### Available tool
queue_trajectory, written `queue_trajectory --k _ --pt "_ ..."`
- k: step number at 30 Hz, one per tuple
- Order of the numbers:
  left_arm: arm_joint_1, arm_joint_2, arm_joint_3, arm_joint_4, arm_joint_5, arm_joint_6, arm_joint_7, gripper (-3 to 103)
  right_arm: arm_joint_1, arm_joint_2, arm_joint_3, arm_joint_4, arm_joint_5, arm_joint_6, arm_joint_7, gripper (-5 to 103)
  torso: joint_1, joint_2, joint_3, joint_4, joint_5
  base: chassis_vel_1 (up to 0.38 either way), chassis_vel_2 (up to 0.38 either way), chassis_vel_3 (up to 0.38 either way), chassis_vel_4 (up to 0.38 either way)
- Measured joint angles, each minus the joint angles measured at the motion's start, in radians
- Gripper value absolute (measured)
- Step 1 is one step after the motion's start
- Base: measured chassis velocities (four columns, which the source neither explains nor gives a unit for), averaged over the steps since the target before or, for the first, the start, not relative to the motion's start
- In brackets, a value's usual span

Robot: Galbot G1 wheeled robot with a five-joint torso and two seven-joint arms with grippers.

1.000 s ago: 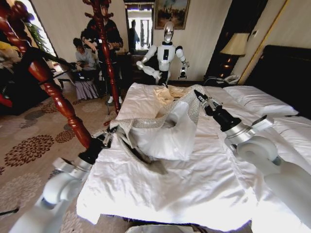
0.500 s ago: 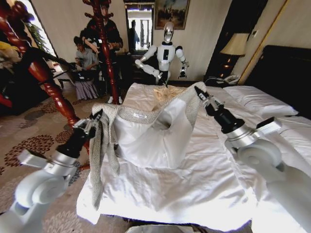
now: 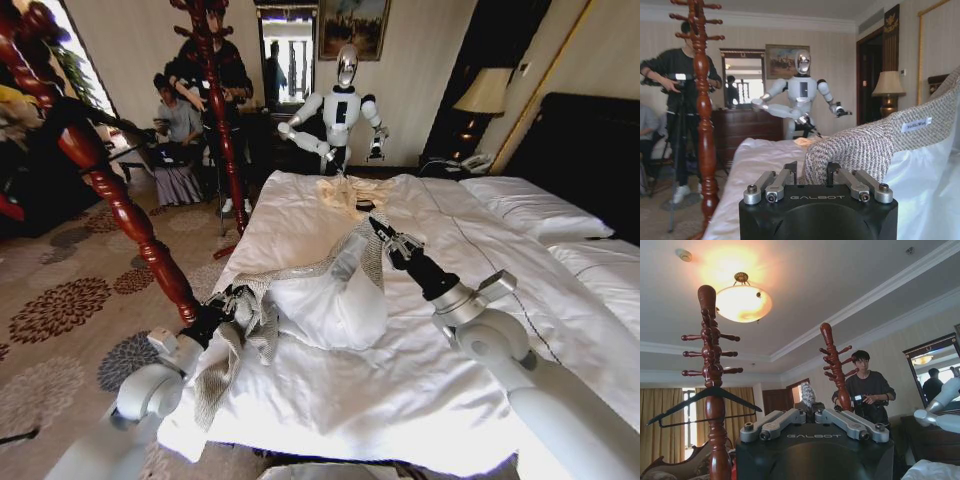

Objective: Pick up the clothes from the bed and hang them on the clothes hanger.

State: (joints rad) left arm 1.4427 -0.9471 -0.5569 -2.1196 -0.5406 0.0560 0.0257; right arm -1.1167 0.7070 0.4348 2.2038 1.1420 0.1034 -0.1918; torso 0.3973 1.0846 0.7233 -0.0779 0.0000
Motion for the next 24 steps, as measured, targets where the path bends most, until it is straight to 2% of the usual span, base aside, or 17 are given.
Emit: queue_trajectory --k 1,2,4,5,6,7,10,11,12,13,16,17,20,24 --pt "0.004 -0.004 -0.008 0.0 0.033 -0.011 -0.006 38 0.0 0.002 0.0 -0.002 0.0 0.001 -0.001 3 0.0 0.0 0.0 -0.0001 0.0001 0.0 0.0 0.0 0.0" --pt "0.004 -0.004 -0.008 0.0 0.033 -0.011 -0.006 38 0.0 0.002 0.0 -0.002 0.0 0.001 -0.001 3 0.0 0.0 0.0 -0.0001 0.0001 0.0 0.0 0.0 0.0" --pt "0.021 -0.011 -0.025 -0.016 0.093 -0.033 -0.008 49 -0.001 0.005 0.0 -0.003 0.0 0.001 -0.003 3 0.0 0.0 0.0 -0.0001 0.0001 0.0 0.0 0.0 0.0" --pt "0.021 -0.011 -0.025 -0.016 0.093 -0.033 -0.008 49 -0.001 0.005 0.0 -0.003 0.0 0.001 -0.003 3 0.0 0.0 0.0 -0.0001 0.0001 0.0 0.0 0.0 0.0" --pt "0.031 -0.015 -0.034 -0.029 0.13 -0.04 -0.012 54 -0.003 0.006 0.0 -0.003 -0.001 0.001 -0.004 3 0.0 0.0 0.0 -0.0001 0.0002 0.0 0.0 0.0 0.0" --pt "0.04 -0.021 -0.042 -0.04 0.168 -0.045 -0.019 54 -0.005 0.007 0.001 -0.003 -0.001 0.001 -0.005 3 0.0 0.0 0.0 -0.0002 0.0002 0.0 0.0 0.0 0.0" --pt "0.086 -0.062 -0.066 -0.061 0.355 -0.121 -0.036 72 -0.015 0.01 0.005 0.0 -0.01 0.002 -0.008 3 0.0 0.0 0.0 0.0 0.0003 0.0 0.0 0.0 0.0" --pt "0.086 -0.062 -0.066 -0.061 0.355 -0.121 -0.036 72 -0.015 0.01 0.005 0.0 -0.01 0.002 -0.008 3 0.0 0.0 0.0 0.0 0.0003 0.0 0.0 0.0 0.0" --pt "0.105 -0.08 -0.069 -0.069 0.416 -0.166 -0.03 77 -0.02 0.01 0.008 0.001 -0.015 0.002 -0.011 3 0.0 0.0 0.0 0.0 0.0002 0.0 0.0 0.0 0.0" --pt "0.12 -0.095 -0.069 -0.079 0.445 -0.208 -0.012 77 -0.022 0.01 0.009 0.002 -0.019 0.002 -0.013 3 0.0 0.0 0.0 -0.0001 0.0002 0.0 0.0 0.0 0.0" --pt "0.162 -0.125 -0.049 -0.106 0.452 -0.291 0.058 93 -0.023 0.015 0.01 0.0 -0.031 0.002 -0.017 3 0.0 0.0 0.0 0.0 0.0003 0.0 0.0 0.0 0.0" --pt "0.162 -0.125 -0.049 -0.106 0.452 -0.291 0.058 93 -0.023 0.015 0.01 0.0 -0.031 0.002 -0.017 3 0.0 0.0 0.0 0.0 0.0003 0.0 0.0 0.0 0.0" --pt "0.187 -0.136 -0.025 -0.077 0.47 -0.325 0.112 99 -0.028 0.018 0.01 -0.006 -0.041 0.003 -0.02 3 0.0 0.0 0.0 -0.0002 0.0004 0.0 0.0 0.0 0.0" --pt "0.192 -0.148 -0.003 -0.012 0.524 -0.332 0.117 100 -0.034 0.018 0.014 -0.007 -0.042 0.005 -0.021 3 0.0 0.0 0.0 -0.0002 0.0002 0.0 0.0 0.0 0.0"
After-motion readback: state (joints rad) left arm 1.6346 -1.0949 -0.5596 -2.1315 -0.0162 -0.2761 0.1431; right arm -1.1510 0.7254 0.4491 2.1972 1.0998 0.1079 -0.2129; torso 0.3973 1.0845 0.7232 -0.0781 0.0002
